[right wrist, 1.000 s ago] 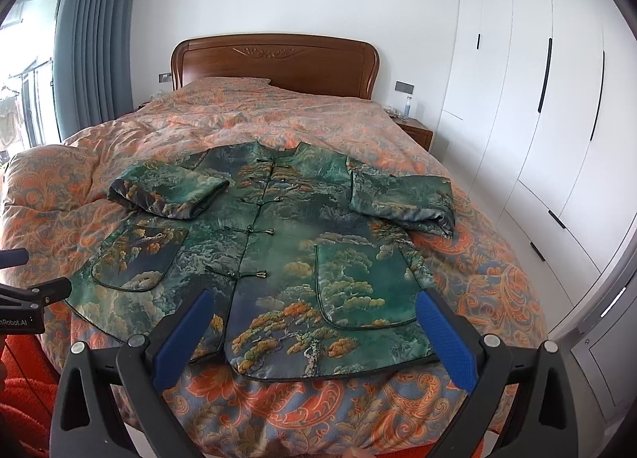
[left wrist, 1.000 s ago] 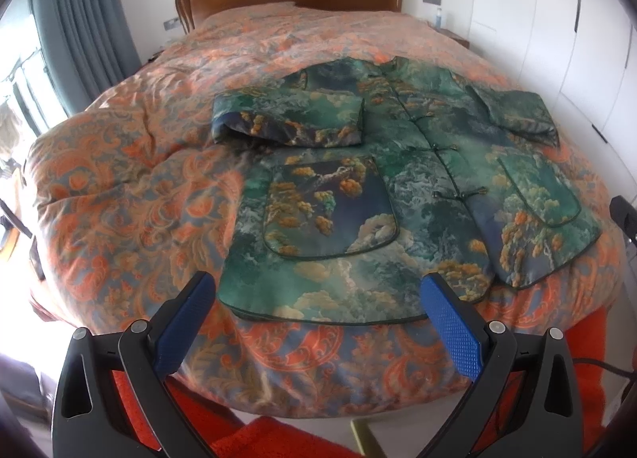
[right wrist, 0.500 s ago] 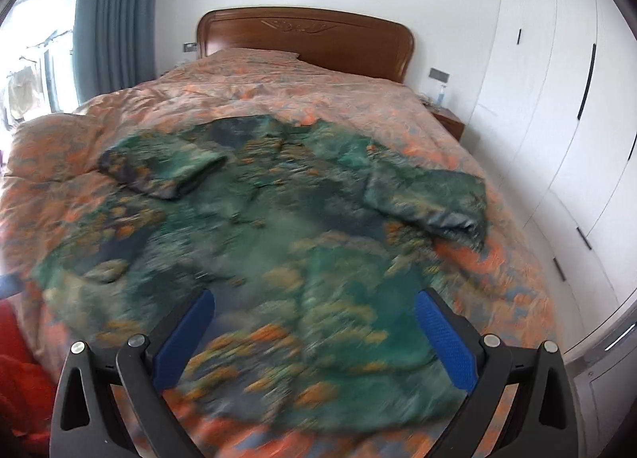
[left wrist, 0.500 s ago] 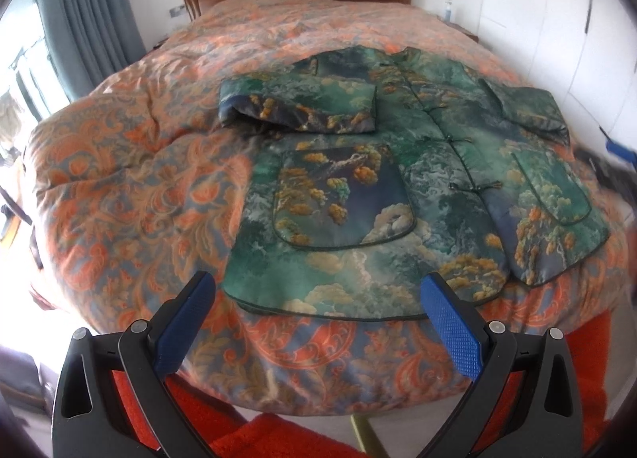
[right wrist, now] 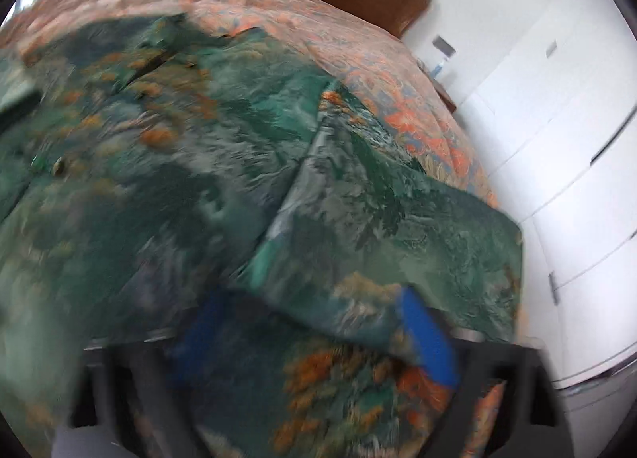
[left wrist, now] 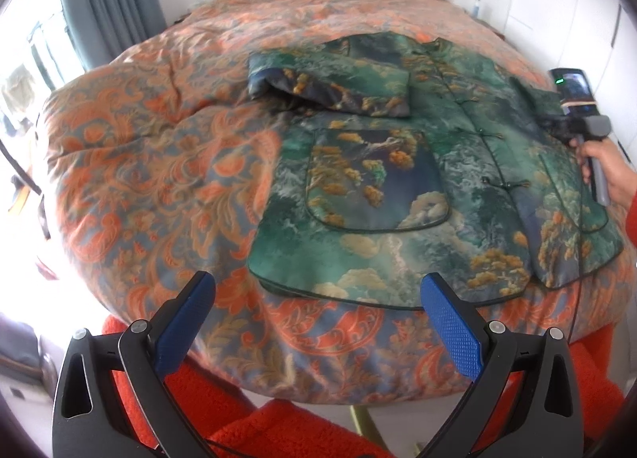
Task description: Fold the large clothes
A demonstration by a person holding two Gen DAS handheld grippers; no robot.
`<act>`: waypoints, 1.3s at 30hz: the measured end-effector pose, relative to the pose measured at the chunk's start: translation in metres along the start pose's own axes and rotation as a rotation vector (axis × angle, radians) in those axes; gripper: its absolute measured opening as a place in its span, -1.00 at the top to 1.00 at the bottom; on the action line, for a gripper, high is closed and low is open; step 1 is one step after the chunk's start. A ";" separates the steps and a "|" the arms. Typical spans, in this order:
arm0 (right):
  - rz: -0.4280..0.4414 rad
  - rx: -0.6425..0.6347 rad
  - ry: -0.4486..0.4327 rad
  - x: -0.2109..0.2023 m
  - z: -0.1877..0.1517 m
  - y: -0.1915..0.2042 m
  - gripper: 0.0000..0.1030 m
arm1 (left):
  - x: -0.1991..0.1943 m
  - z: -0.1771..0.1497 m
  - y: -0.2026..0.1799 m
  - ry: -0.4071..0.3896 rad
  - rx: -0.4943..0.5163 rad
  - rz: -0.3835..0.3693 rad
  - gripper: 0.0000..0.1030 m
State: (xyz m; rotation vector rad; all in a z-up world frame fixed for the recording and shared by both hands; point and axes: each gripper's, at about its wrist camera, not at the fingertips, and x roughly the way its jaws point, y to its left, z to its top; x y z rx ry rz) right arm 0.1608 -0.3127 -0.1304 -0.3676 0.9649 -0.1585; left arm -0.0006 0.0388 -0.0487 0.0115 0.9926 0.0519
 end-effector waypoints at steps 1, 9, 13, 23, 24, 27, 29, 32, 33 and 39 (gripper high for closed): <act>0.044 0.055 0.004 -0.001 0.000 -0.010 0.60 | 0.001 0.000 0.000 0.003 -0.001 -0.001 -0.99; 0.000 0.475 -0.208 -0.093 -0.050 -0.146 0.65 | 0.011 0.002 -0.016 0.026 0.030 -0.031 -0.99; -0.110 0.636 -0.230 -0.119 -0.094 -0.218 0.65 | 0.009 0.002 -0.029 0.026 0.063 -0.045 -0.99; -0.313 0.916 -0.019 -0.086 -0.205 -0.291 0.13 | 0.004 0.016 -0.029 -0.014 0.090 -0.033 -0.99; -0.307 0.923 -0.009 -0.085 -0.212 -0.286 0.13 | 0.006 0.022 -0.025 -0.026 0.091 -0.030 -0.99; -0.253 0.906 -0.020 -0.090 -0.217 -0.263 0.12 | 0.010 0.043 -0.018 -0.059 0.120 -0.028 -0.99; -0.195 0.869 -0.063 -0.102 -0.217 -0.239 0.04 | 0.014 0.063 -0.016 -0.088 0.173 -0.046 -0.99; -0.130 0.776 -0.145 -0.135 -0.216 -0.189 -0.09 | 0.027 0.094 -0.023 -0.128 0.294 -0.077 -0.99; -0.106 0.747 -0.170 -0.146 -0.215 -0.171 -0.11 | 0.036 0.104 -0.029 -0.121 0.344 -0.104 -0.99; 0.054 0.681 -0.226 -0.182 -0.216 -0.082 -0.18 | 0.125 0.148 -0.081 -0.031 0.566 -0.126 -0.98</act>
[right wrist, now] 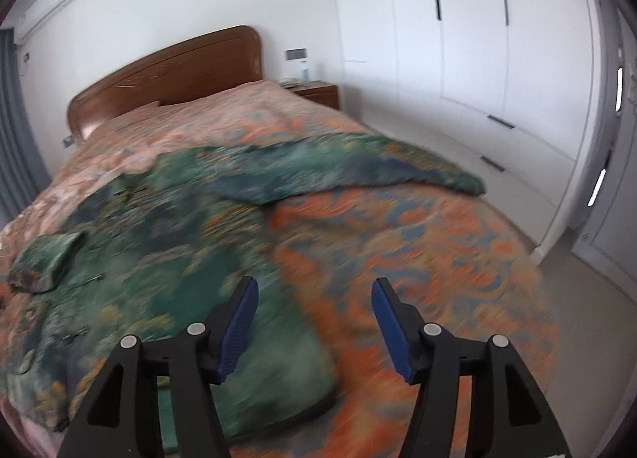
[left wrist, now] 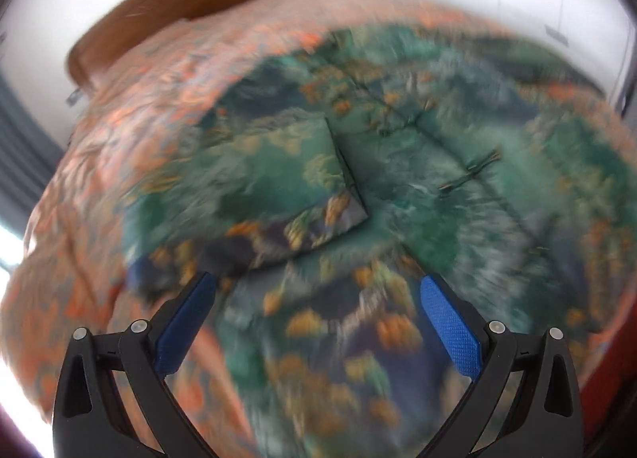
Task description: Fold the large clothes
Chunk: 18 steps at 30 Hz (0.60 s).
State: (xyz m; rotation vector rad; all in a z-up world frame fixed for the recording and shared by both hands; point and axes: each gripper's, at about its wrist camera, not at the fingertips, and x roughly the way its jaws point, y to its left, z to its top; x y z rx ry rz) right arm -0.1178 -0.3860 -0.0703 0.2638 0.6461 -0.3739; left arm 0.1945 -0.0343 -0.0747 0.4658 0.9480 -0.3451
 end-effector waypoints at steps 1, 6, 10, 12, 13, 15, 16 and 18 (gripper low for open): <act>0.022 0.010 0.008 -0.003 -0.005 0.006 -0.18 | 0.017 0.007 -0.002 0.021 0.015 -0.001 -0.98; 0.077 0.015 0.034 -0.020 -0.029 0.037 -0.18 | 0.076 0.027 0.011 0.111 -0.074 -0.013 -0.66; 0.076 -0.037 0.007 -0.046 -0.036 0.049 -0.18 | 0.064 0.024 0.048 0.092 -0.259 -0.109 0.72; 0.073 -0.067 -0.013 -0.054 -0.037 0.053 -0.18 | 0.041 0.019 0.068 0.030 -0.331 -0.100 0.73; 0.070 -0.080 -0.021 -0.057 -0.038 0.055 -0.18 | 0.027 0.015 0.081 0.003 -0.367 -0.086 0.73; 0.069 -0.100 -0.037 -0.060 -0.037 0.060 -0.18 | -0.005 0.004 0.115 -0.051 -0.448 -0.061 0.73; 0.074 -0.103 -0.039 -0.059 -0.036 0.063 -0.18 | -0.020 -0.002 0.132 -0.070 -0.480 -0.036 0.75; 0.093 -0.101 -0.037 -0.059 -0.036 0.068 -0.18 | -0.047 -0.017 0.167 -0.101 -0.540 0.024 0.77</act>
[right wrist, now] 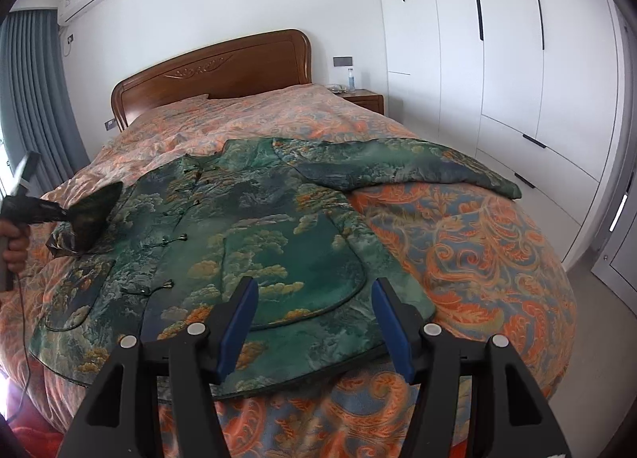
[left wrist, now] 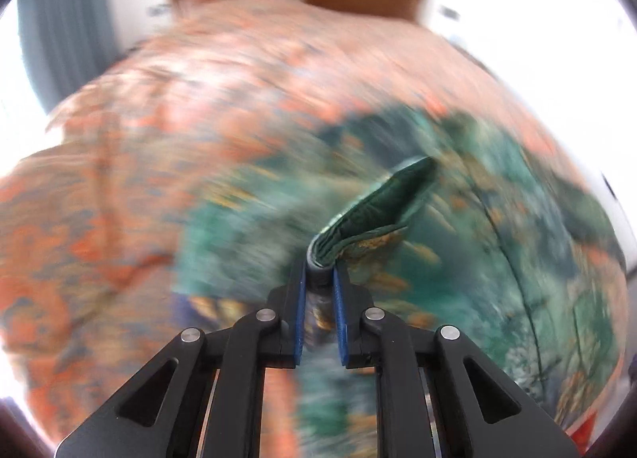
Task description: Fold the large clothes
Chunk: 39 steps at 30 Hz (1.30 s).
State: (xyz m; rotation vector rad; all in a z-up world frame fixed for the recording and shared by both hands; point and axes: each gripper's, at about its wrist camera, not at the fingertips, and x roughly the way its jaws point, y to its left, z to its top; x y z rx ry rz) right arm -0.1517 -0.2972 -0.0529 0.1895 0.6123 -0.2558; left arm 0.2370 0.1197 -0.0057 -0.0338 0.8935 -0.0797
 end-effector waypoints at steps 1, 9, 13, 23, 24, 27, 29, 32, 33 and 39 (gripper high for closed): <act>0.013 0.002 -0.001 0.000 0.000 0.003 -0.18 | -0.011 0.003 0.018 -0.016 -0.021 0.027 0.76; 0.096 -0.015 0.017 0.003 -0.004 0.032 -0.18 | -0.047 -0.013 0.160 -0.075 -0.233 0.357 0.58; 0.097 -0.037 0.013 -0.003 -0.006 0.037 -0.18 | -0.050 -0.038 0.212 -0.070 -0.360 0.479 -0.16; 0.053 -0.020 0.036 0.000 -0.006 0.015 -0.18 | -0.066 -0.110 0.167 -0.014 -0.358 0.176 -0.52; 0.053 -0.007 0.048 0.005 -0.003 0.006 -0.19 | -0.062 -0.121 0.148 0.019 -0.332 0.083 -0.52; 0.052 0.043 0.107 0.024 0.011 -0.027 -0.26 | -0.044 -0.154 0.095 0.112 -0.265 -0.109 -0.52; 0.030 0.076 0.146 0.037 0.018 -0.051 -0.26 | -0.030 -0.174 0.064 0.177 -0.225 -0.182 -0.52; 0.010 0.113 0.233 0.057 0.026 -0.086 -0.26 | -0.018 -0.199 0.027 0.242 -0.165 -0.244 -0.52; 0.023 0.119 0.273 0.065 0.027 -0.096 -0.26 | -0.015 -0.202 0.018 0.253 -0.148 -0.247 -0.52; 0.137 0.118 0.427 0.101 0.014 -0.114 -0.26 | -0.011 -0.214 -0.001 0.285 -0.134 -0.304 -0.28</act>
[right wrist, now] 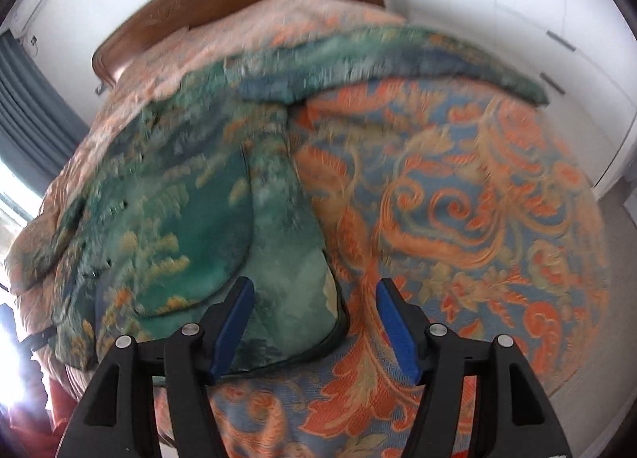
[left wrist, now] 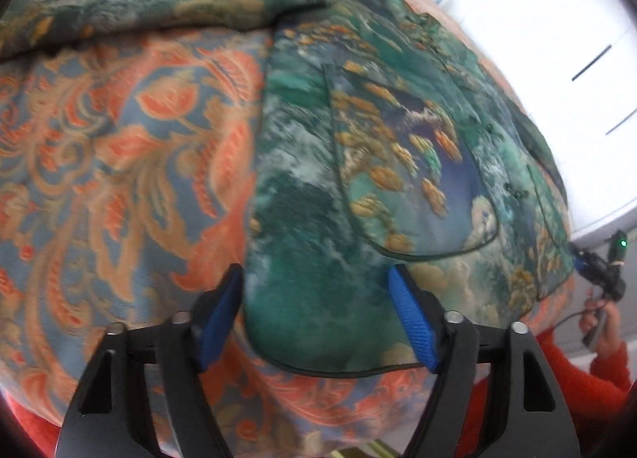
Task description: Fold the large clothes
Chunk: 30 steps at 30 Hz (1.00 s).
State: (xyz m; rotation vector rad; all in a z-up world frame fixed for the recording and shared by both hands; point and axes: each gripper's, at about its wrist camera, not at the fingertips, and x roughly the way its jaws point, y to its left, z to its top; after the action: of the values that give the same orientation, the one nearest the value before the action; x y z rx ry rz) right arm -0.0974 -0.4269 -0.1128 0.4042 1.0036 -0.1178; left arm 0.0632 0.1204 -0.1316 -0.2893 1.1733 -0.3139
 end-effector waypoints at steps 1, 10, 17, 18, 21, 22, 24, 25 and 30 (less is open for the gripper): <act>0.024 0.000 0.018 0.006 -0.001 -0.001 -0.26 | 0.002 -0.001 -0.002 0.005 0.011 0.009 -0.22; 0.099 -0.058 0.047 0.009 -0.002 0.017 0.74 | -0.010 -0.008 -0.015 -0.004 0.116 0.040 0.75; 0.088 -0.080 0.034 -0.020 -0.010 0.021 0.76 | -0.012 -0.021 -0.003 0.000 0.114 0.039 0.74; 0.080 -0.079 0.034 -0.017 -0.012 0.019 0.76 | -0.006 -0.018 0.000 0.006 0.102 0.043 0.72; 0.045 -0.069 0.033 0.005 -0.011 0.016 0.74 | 0.004 -0.010 0.000 -0.002 0.095 0.071 0.51; 0.039 -0.062 0.031 0.010 -0.010 0.015 0.62 | 0.001 -0.009 -0.002 -0.015 0.103 0.088 0.43; 0.018 -0.055 0.020 0.016 -0.009 0.014 0.40 | -0.013 -0.013 -0.004 -0.059 0.115 0.106 -0.04; 0.011 -0.044 0.012 0.016 -0.007 0.013 0.27 | -0.022 -0.016 -0.004 -0.085 0.116 0.113 -0.16; -0.046 0.009 -0.059 -0.011 -0.002 0.000 -0.01 | -0.063 -0.011 -0.012 -0.248 0.142 0.180 -0.70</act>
State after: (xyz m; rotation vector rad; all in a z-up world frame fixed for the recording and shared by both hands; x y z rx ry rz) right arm -0.1053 -0.4270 -0.1045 0.3835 0.9542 -0.1746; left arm 0.0292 0.1329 -0.0770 -0.0934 0.9199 -0.1955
